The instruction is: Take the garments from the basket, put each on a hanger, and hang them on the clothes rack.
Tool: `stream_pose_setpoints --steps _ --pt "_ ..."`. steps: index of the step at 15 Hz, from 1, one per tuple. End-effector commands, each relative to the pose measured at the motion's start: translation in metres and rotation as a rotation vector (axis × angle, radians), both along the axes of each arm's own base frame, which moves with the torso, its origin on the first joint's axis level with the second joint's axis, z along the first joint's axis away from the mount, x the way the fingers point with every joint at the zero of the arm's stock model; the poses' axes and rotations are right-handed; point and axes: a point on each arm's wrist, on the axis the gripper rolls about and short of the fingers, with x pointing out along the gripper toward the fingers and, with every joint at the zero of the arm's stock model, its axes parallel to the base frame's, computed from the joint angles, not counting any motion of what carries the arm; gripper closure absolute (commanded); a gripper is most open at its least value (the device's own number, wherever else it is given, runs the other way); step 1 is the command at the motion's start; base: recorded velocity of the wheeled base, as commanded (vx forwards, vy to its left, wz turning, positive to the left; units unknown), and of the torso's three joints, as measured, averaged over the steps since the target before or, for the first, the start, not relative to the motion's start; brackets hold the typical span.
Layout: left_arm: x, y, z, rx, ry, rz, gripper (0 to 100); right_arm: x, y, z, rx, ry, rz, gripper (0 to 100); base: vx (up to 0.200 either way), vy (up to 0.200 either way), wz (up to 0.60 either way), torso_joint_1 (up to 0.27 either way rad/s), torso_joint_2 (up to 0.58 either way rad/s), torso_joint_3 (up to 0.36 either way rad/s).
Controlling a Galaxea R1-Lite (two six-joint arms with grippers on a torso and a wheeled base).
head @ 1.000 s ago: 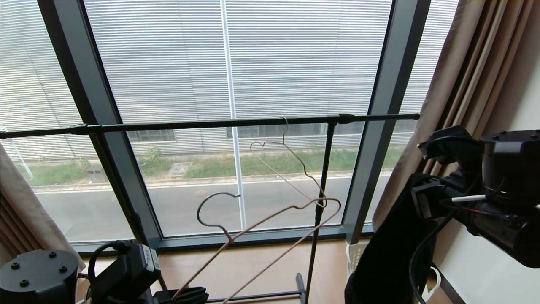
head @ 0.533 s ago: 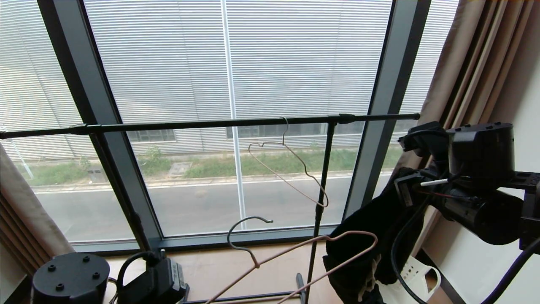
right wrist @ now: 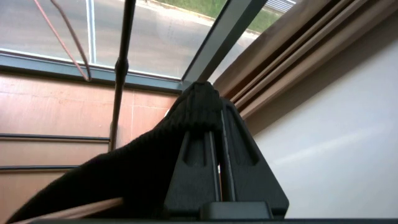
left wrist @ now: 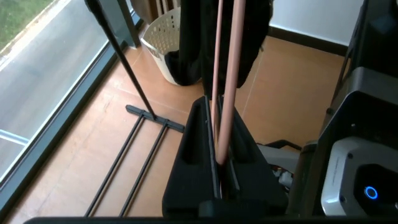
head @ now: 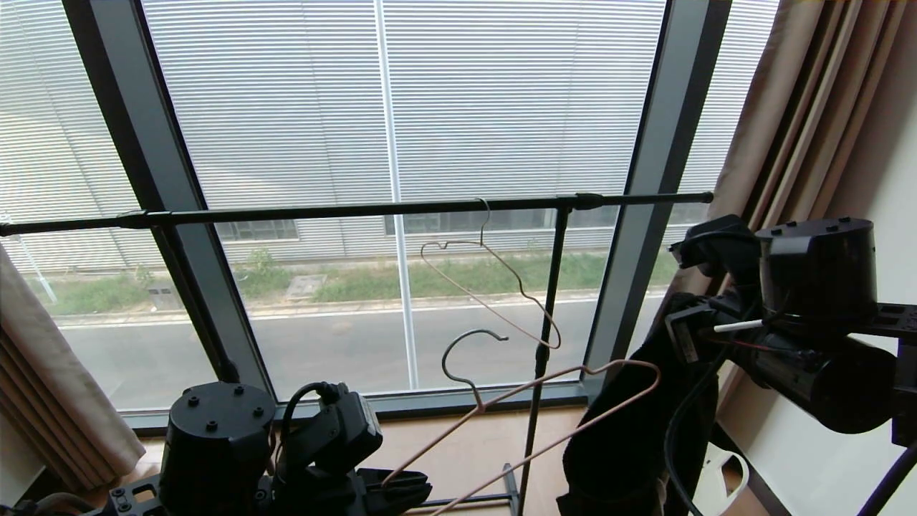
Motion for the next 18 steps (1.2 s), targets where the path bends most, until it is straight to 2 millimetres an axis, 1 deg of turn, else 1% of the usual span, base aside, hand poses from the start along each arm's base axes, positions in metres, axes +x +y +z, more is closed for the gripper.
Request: stream_pose_setpoints --steps 1,6,11,13,15,18 --pt "0.004 -0.003 -0.006 0.010 0.015 0.003 100 -0.005 0.004 0.001 -0.002 -0.006 0.018 100 0.000 0.000 0.00 0.000 0.00 0.000" --pt "0.014 -0.010 -0.003 -0.005 -0.012 0.013 100 -0.020 0.024 -0.001 -0.032 -0.022 0.043 100 0.000 0.000 0.00 0.000 0.00 0.000" --pt "0.019 -0.014 -0.007 0.013 -0.014 0.034 100 -0.041 0.061 -0.004 0.019 -0.047 0.114 100 0.000 0.000 0.00 0.000 0.00 0.000" --pt "0.019 -0.014 -0.007 0.009 -0.018 0.034 100 -0.050 0.074 -0.001 0.047 -0.057 0.166 100 0.000 0.000 0.00 0.000 0.00 0.000" --pt "0.018 -0.014 -0.007 0.004 -0.025 0.034 100 -0.059 0.085 0.009 0.097 -0.083 0.207 100 0.000 0.000 0.00 0.000 0.00 0.000" --pt "0.017 -0.013 -0.008 0.006 -0.023 0.043 100 -0.073 0.097 0.011 0.136 -0.085 0.260 100 0.000 0.000 0.00 0.000 0.00 0.000"
